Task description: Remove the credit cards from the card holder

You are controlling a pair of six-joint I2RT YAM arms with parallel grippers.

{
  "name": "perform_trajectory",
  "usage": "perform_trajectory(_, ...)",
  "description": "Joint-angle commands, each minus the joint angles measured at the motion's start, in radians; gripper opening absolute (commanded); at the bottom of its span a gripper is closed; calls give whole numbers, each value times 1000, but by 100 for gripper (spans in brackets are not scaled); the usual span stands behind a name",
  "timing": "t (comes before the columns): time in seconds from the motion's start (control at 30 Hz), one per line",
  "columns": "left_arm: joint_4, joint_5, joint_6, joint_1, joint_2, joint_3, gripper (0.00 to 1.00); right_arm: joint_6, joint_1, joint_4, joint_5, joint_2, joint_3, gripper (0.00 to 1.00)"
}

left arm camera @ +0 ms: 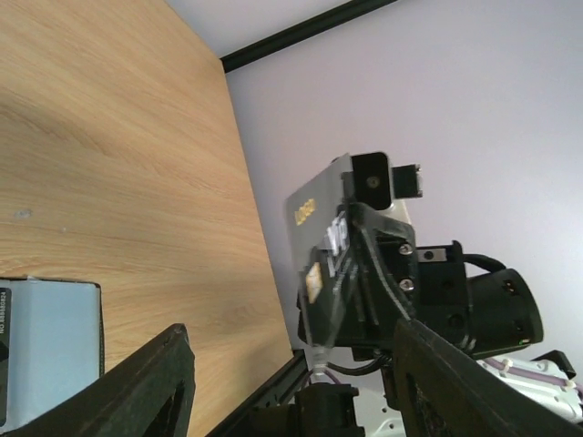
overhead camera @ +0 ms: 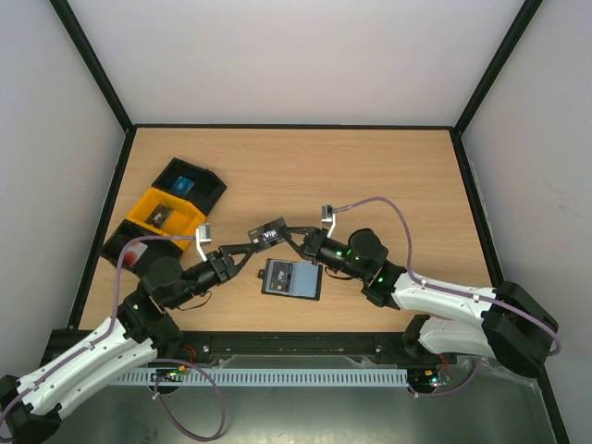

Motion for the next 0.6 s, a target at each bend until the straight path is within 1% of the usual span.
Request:
perform_trajectory(0.0,88,8,-28,4,28,-28,60,45,6,90,11,12,-9,2)
perform_trajectory(0.1,108,1,-20,4,50,-23,60,49,5,101,-2,22,-7,2)
perform_trajectory(0.13,112,0,-8,4,55,-16,58,53,5,104,-6,26,-7,2)
perform_trajectory(0.2,112,-2,7,4,63,0,52,63,4,117,-22,40,-8,2)
perform_trajectory(0.3,113,-7,13,3,73,12,37,80,6,141,-34,52,-19,2)
perform_trajectory(0.33,115,-7,12,3,75,12,28,80,4,145,-32,51,-24,2)
perform_trajectory(0.47,106,-20,12,5,78,18,4,75,4,147,-26,56,-34,2)
perform_trajectory(0.57,83,-27,25,3,79,32,3,73,5,148,-37,72,-32,3)
